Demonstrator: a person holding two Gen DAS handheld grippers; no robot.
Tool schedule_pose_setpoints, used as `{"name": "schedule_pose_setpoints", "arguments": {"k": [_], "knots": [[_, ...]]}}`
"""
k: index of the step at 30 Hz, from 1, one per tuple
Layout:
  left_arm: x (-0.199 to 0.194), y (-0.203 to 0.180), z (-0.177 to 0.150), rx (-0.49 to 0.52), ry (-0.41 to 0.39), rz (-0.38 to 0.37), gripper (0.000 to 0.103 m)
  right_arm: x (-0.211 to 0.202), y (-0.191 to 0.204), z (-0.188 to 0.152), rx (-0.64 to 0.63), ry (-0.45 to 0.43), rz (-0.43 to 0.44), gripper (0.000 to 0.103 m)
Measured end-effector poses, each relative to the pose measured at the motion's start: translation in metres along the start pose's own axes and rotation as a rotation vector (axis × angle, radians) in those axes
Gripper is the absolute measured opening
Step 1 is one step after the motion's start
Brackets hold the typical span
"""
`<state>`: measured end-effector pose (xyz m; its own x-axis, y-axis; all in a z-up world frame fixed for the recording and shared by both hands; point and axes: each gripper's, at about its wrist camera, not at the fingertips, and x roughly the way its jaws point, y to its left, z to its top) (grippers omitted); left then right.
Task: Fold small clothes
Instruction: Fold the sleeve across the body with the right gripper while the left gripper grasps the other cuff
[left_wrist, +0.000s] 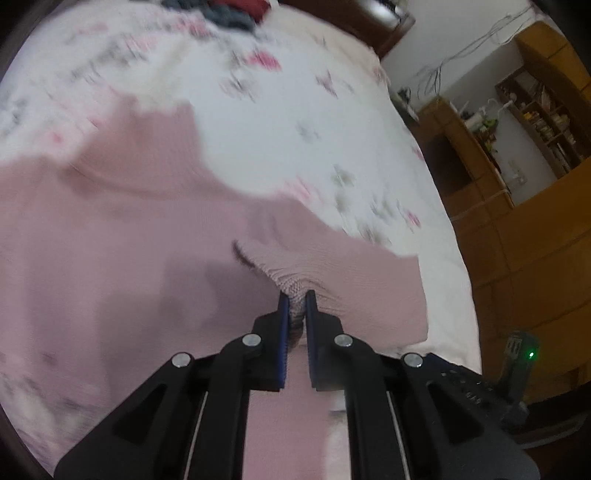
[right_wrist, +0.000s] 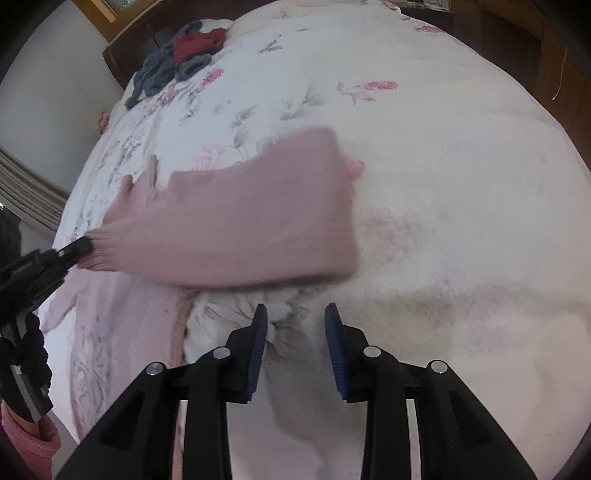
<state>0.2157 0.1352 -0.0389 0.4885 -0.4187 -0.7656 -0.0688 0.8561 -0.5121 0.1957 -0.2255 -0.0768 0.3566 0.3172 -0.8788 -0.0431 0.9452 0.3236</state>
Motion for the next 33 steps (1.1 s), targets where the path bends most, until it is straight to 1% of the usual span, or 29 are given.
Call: {"name": "schedule_pose_setpoints", "arguments": {"k": [2,6,11,15,19,21,23,24,25,26,28,30,31,33], "knots": [[-0.021,0.020,0.007,-0.010,-0.024,0.021,0.006,0.001,0.007,0.004,0.000,-0.007,0.010,0.043],[-0.051,0.062,0.019,-0.028,-0.072,0.108,0.006,0.008,0.023,0.009,-0.004,-0.005,0.035,0.049],[-0.073,0.112,0.029,-0.086,-0.108,0.187,0.006,0.034,0.044,0.020,0.027,0.041,0.091,0.056],[-0.092,0.152,0.035,-0.134,-0.156,0.260,0.006,0.058,0.056,0.030,0.062,0.088,0.141,0.056],[-0.097,0.189,0.039,-0.182,-0.157,0.327,0.006,0.077,0.068,0.038,0.077,0.119,0.185,0.056],[-0.089,0.208,0.036,-0.198,-0.148,0.384,0.006,0.086,0.073,0.040,0.075,0.138,0.192,0.056],[-0.078,0.221,0.033,-0.209,-0.134,0.431,0.006,0.094,0.079,0.040,0.062,0.149,0.167,0.052],[-0.073,0.229,0.031,-0.217,-0.125,0.451,0.006,0.097,0.081,0.039,0.055,0.154,0.151,0.048],[-0.066,0.236,0.029,-0.226,-0.107,0.463,0.006,0.101,0.082,0.037,0.050,0.165,0.132,0.045],[-0.055,0.242,0.027,-0.226,-0.077,0.483,0.006,0.104,0.082,0.036,0.050,0.173,0.115,0.044],[-0.040,0.248,0.022,-0.209,-0.038,0.517,0.006,0.109,0.083,0.033,0.043,0.176,0.088,0.042],[-0.027,0.248,0.018,-0.161,-0.012,0.554,0.007,0.111,0.087,0.031,0.020,0.175,0.059,0.042],[-0.026,0.247,0.018,-0.140,-0.010,0.563,0.007,0.112,0.092,0.031,-0.002,0.173,0.035,0.042],[-0.031,0.245,0.022,-0.135,-0.013,0.553,0.011,0.110,0.097,0.030,-0.027,0.171,0.006,0.042]]}}
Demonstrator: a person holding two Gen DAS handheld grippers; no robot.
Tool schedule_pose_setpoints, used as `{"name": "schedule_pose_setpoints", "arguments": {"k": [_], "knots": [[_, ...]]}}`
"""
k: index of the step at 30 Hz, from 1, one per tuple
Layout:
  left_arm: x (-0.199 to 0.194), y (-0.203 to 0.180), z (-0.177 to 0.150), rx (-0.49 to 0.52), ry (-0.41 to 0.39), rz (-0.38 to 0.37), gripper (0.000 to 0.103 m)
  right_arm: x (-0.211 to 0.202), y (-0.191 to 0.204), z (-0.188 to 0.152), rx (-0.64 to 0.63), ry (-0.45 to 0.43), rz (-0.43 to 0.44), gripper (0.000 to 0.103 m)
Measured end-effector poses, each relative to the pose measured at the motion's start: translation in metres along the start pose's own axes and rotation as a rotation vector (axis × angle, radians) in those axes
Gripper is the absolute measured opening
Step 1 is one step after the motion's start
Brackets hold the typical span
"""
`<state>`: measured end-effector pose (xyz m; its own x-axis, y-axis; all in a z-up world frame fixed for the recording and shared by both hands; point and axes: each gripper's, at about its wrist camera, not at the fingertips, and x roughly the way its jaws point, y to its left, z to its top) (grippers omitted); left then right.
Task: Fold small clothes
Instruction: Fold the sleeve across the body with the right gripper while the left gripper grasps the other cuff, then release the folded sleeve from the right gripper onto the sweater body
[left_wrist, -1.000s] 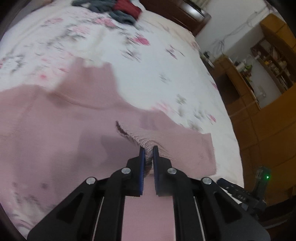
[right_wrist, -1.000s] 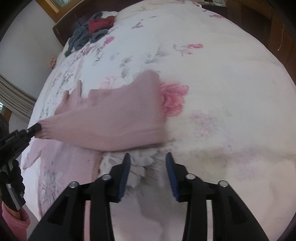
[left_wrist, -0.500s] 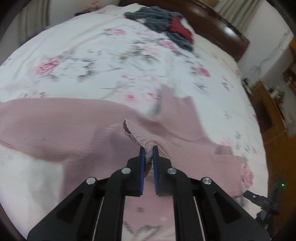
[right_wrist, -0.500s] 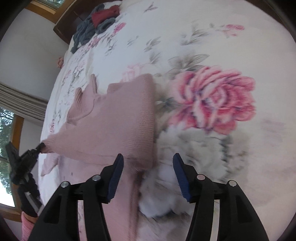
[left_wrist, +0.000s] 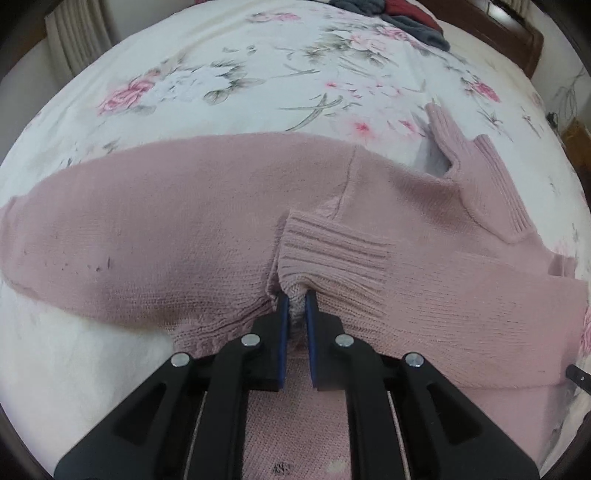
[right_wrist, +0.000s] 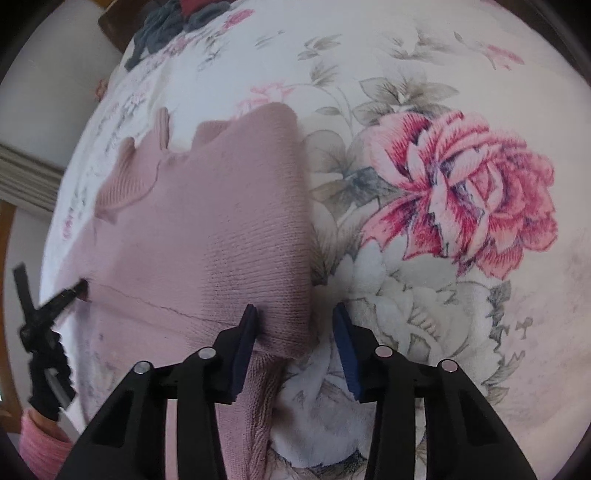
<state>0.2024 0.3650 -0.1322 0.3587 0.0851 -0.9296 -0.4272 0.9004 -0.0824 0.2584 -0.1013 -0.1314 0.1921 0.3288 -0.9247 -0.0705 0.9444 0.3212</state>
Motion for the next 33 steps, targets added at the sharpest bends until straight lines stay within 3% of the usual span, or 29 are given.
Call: {"name": "schedule_pose_setpoints", "arguments": {"k": [3,6,11,16,19,23,25,28,33], "knots": [[-0.029,0.009,0.006,-0.030,-0.062,-0.019,0.014,-0.017,0.015,-0.003,-0.059,-0.035,-0.051,0.043],[-0.058,0.001,0.007,0.017,-0.126,-0.053,0.016,-0.044,0.048,-0.006,-0.146,-0.106,-0.036,0.046],[-0.049,-0.037,-0.004,0.110,-0.031,-0.171,0.019,-0.027,0.089,-0.006,-0.191,-0.045,0.015,0.049],[0.012,-0.030,-0.018,0.037,0.121,-0.172,0.018,0.014,0.084,-0.004,-0.146,0.036,-0.031,0.049],[0.022,-0.016,-0.021,-0.031,0.117,-0.253,0.019,0.031,0.071,-0.004,-0.103,0.062,-0.001,0.049],[0.013,-0.017,-0.020,0.012,0.113,-0.246,0.017,0.031,0.076,-0.004,-0.116,0.058,-0.028,0.051],[-0.001,-0.016,-0.020,0.020,0.084,-0.241,0.024,0.027,0.089,-0.002,-0.127,0.043,-0.050,0.051],[-0.036,0.021,-0.020,-0.024,-0.006,-0.260,0.054,0.010,0.108,-0.012,-0.174,0.009,-0.014,0.059],[-0.067,0.117,-0.016,-0.137,-0.080,-0.172,0.057,-0.002,0.132,-0.027,-0.220,0.011,0.051,0.062]]}}
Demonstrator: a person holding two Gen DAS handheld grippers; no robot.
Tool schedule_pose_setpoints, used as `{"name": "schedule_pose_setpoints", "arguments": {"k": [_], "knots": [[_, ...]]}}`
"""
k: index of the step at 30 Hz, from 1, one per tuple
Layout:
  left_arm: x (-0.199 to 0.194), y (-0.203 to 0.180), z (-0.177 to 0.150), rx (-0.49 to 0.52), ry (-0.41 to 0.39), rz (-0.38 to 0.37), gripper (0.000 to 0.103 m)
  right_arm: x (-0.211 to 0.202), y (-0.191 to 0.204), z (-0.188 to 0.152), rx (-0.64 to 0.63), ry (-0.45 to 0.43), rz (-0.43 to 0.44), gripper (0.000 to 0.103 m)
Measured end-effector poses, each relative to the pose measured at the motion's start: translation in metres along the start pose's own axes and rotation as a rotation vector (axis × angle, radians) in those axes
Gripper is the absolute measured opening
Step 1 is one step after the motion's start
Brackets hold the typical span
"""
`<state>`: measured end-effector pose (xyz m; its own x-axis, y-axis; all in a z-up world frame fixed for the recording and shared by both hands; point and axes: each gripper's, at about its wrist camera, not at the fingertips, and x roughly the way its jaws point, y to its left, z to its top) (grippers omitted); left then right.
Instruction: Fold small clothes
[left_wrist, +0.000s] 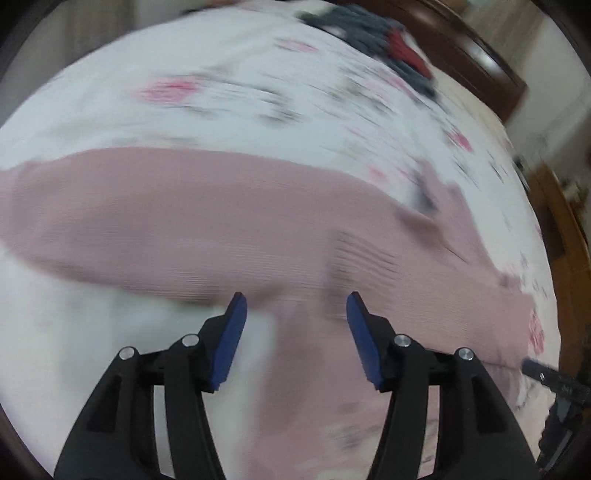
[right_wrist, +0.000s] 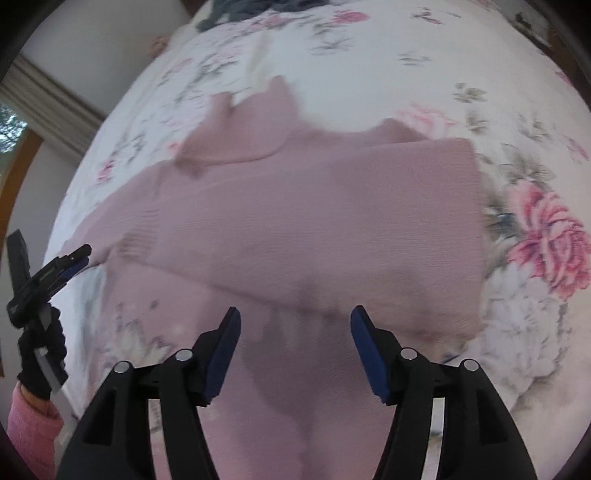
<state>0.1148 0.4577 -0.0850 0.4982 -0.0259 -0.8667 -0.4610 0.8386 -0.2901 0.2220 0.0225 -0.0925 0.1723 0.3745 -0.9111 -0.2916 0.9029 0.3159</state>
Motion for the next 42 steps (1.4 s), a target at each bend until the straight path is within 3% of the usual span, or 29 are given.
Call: {"name": "schedule_pose_setpoints", "arguments": {"k": [4,8,12,15,22,24,30,36,42], "knots": [[-0.025,0.103,0.012,-0.198,-0.024,0.081,0.058,0.013,0.029,-0.003,-0.036,0.038,0.043,0.063],[-0.045,0.181,0.015,-0.368,-0.075,0.090,0.058,0.025,0.052,-0.010,-0.081,0.054,0.042,0.063],[-0.047,0.232,0.018,-0.501,-0.118,0.091,0.058,0.037,0.073,-0.013,-0.119,0.066,0.034,0.063],[-0.041,0.249,0.021,-0.560,-0.146,0.060,0.058,0.041,0.075,-0.016,-0.124,0.073,0.028,0.063],[-0.035,0.265,0.043,-0.575,-0.201,0.062,0.055,0.048,0.066,-0.018,-0.101,0.085,0.007,0.063],[-0.034,0.266,0.047,-0.563,-0.202,0.079,0.035,0.050,0.062,-0.018,-0.089,0.090,0.001,0.063],[-0.034,0.262,0.056,-0.508,-0.207,0.101,0.012,0.055,0.057,-0.021,-0.082,0.097,-0.006,0.063],[-0.050,0.230,0.063,-0.412,-0.255,0.111,0.008,0.050,0.052,-0.021,-0.076,0.092,-0.006,0.063],[-0.071,0.149,0.066,-0.250,-0.294,-0.015,0.008,0.039,0.044,-0.019,-0.059,0.072,-0.010,0.063]]}}
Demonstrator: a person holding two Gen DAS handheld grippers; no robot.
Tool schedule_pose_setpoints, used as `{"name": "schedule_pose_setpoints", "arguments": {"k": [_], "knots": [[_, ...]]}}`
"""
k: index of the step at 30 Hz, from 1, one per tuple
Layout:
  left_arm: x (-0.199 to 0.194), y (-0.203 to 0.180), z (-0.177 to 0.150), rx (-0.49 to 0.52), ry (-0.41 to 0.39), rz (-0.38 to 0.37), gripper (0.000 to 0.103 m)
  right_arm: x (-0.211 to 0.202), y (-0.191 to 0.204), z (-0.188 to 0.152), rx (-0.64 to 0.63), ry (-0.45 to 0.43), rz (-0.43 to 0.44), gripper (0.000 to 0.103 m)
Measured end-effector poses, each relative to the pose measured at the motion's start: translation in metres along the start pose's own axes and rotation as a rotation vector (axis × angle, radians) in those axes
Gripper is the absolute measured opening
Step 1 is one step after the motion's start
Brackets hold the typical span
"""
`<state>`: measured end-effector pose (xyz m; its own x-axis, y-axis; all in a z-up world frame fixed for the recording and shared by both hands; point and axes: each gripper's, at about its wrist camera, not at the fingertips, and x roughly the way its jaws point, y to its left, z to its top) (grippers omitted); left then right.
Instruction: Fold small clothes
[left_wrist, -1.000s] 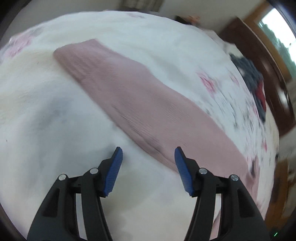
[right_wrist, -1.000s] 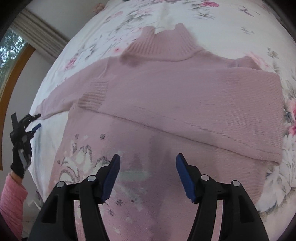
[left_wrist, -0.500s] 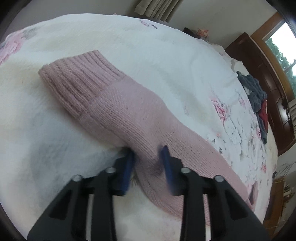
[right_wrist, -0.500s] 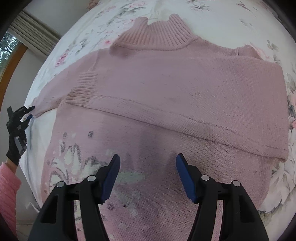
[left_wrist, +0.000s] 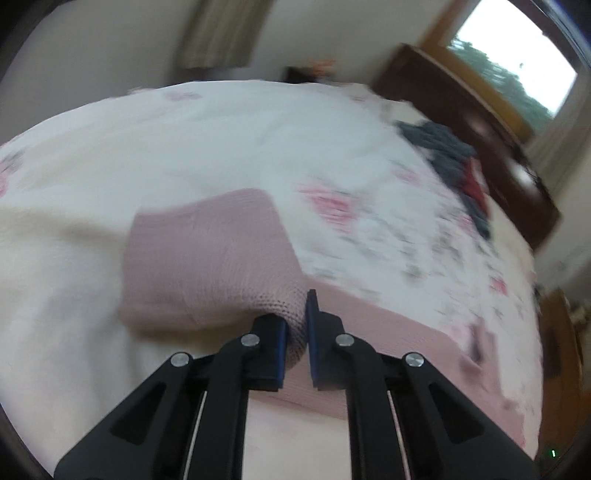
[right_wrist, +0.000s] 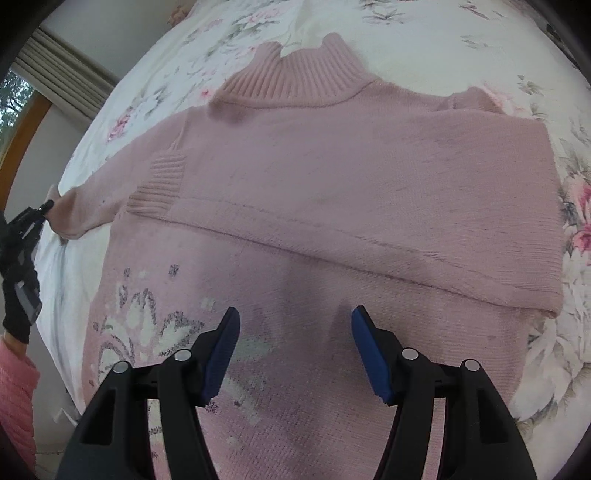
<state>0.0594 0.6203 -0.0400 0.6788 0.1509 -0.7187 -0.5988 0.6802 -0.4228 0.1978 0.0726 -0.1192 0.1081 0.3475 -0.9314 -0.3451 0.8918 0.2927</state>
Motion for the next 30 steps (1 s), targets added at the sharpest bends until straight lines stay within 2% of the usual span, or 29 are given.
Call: {"name": "schedule_pose_setpoints", "arguments": {"k": [3,7,17,22,28,30], "knots": [[0.002,-0.056,-0.015,0.075,0.040,-0.096,0.008,-0.006,-0.006,0.000,0.004,-0.007,-0.008,0.063],[0.012,-0.113,-0.041,0.124,0.099,-0.203,0.007,-0.011,-0.014,-0.001,0.010,-0.013,-0.017,0.063],[0.039,-0.222,-0.135,0.184,0.208,-0.370,0.008,-0.014,-0.039,-0.003,0.047,-0.027,-0.017,0.063],[0.070,-0.248,-0.177,0.188,0.279,-0.365,0.009,-0.014,-0.050,-0.005,0.060,-0.027,-0.015,0.063],[0.106,-0.236,-0.203,0.156,0.361,-0.305,0.010,-0.013,-0.062,-0.006,0.078,-0.021,-0.016,0.063],[0.112,-0.230,-0.207,0.144,0.380,-0.303,0.014,-0.012,-0.062,-0.005,0.078,-0.022,-0.017,0.063]]}}
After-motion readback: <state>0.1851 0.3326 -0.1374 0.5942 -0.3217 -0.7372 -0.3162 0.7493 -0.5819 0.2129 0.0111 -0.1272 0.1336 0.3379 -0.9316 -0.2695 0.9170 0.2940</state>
